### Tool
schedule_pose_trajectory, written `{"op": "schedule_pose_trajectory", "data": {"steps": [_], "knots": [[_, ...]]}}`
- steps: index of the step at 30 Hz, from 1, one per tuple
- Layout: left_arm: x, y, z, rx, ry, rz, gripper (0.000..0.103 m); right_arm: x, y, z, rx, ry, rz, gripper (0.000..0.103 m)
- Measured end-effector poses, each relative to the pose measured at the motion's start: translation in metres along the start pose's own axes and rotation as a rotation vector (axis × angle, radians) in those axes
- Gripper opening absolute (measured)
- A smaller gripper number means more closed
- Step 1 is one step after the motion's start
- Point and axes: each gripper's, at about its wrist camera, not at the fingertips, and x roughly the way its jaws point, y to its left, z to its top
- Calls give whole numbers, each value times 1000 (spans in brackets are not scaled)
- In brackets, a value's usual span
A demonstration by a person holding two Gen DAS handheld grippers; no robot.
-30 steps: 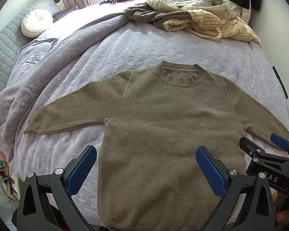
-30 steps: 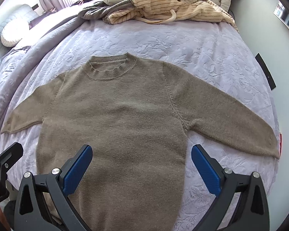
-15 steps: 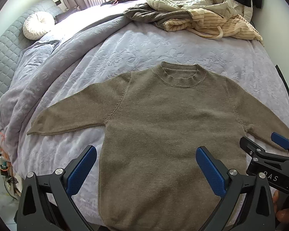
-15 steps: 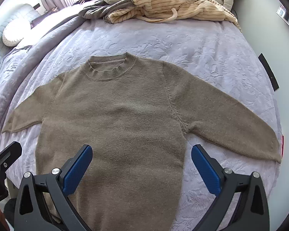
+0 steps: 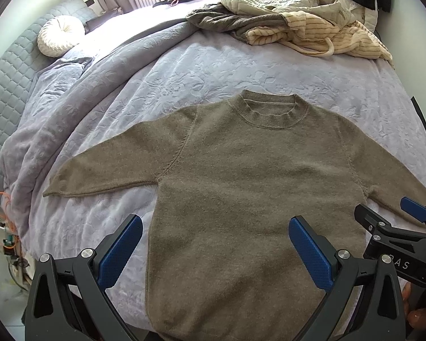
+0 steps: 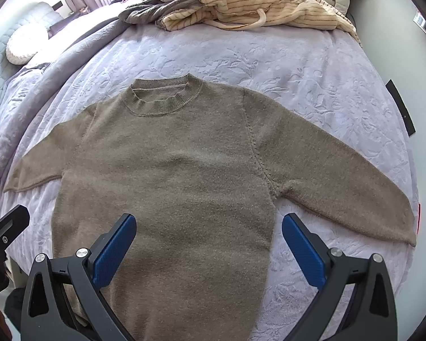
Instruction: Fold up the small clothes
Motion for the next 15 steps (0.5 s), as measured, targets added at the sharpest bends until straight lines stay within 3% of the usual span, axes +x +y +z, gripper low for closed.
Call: {"op": "schedule_pose_trajectory", "data": {"steps": [15], "knots": [[0,2,1,-24,8,30,103,6,0,3,-6,4,23,102]]}}
